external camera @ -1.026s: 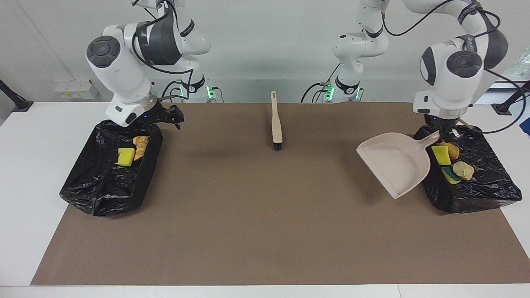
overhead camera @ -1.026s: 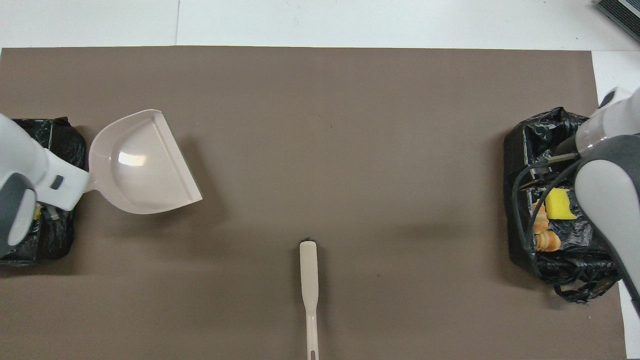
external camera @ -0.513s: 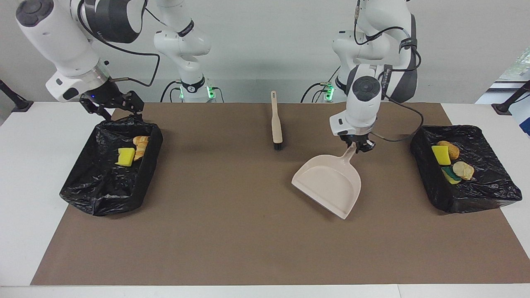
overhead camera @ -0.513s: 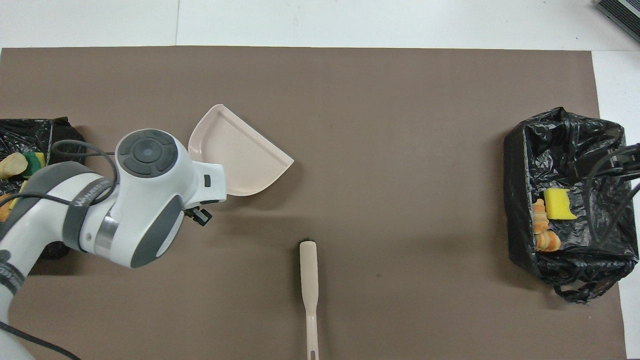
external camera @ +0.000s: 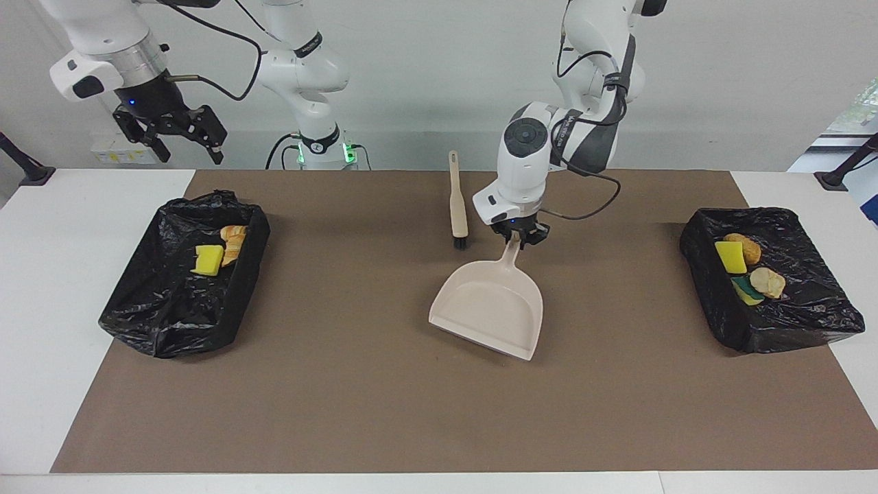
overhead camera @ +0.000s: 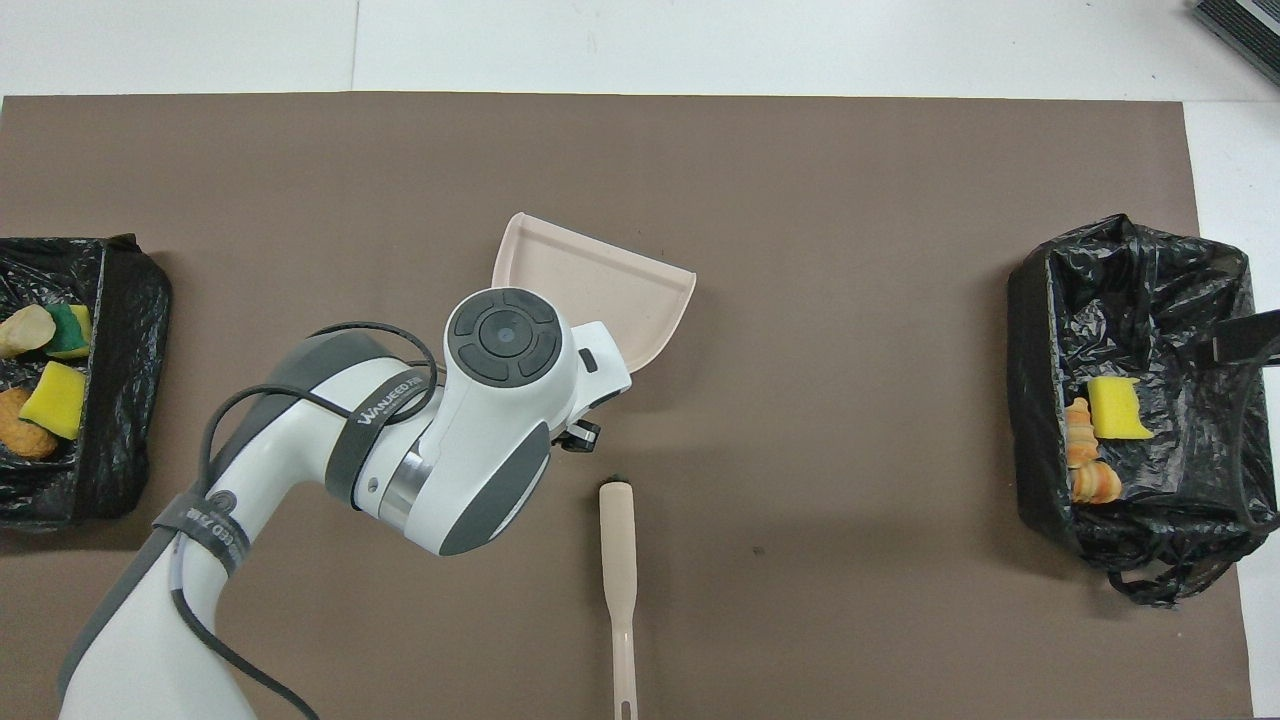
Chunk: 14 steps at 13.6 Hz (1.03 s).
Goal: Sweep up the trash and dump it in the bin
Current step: 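Lower the dustpan onto the table beyond the brush with the left gripper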
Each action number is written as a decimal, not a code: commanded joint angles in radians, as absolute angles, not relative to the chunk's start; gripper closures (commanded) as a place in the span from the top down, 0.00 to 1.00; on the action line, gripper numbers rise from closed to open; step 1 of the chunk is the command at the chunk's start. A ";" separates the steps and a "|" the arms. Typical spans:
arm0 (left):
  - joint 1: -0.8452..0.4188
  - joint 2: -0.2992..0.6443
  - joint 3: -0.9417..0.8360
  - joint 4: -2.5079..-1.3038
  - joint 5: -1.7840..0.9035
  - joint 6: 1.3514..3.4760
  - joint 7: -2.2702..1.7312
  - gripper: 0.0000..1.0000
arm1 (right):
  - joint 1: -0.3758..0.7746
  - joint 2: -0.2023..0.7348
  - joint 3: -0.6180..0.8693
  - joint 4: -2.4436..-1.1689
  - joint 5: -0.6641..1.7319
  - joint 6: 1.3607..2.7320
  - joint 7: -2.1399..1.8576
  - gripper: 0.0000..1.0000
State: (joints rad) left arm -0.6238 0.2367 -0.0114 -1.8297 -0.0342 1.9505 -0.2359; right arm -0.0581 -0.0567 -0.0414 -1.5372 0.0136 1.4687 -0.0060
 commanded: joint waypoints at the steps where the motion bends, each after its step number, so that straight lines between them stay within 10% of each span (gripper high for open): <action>1: -0.684 0.288 0.009 -1.750 -0.084 1.936 -0.314 0.00 | -0.061 -0.061 -0.035 -1.559 0.020 1.499 0.018 1.00; 14: -0.752 0.387 0.009 -1.717 -0.083 1.902 -0.428 0.04 | -0.049 -0.026 -0.017 -1.559 -0.025 1.548 -0.061 1.00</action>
State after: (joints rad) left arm -0.7510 0.3824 0.0023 -1.7275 -0.0684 1.9297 -0.4194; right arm -0.0447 -0.0126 -0.0238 -1.5555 -0.0227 1.5728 -0.0486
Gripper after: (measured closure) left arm 0.674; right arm 0.000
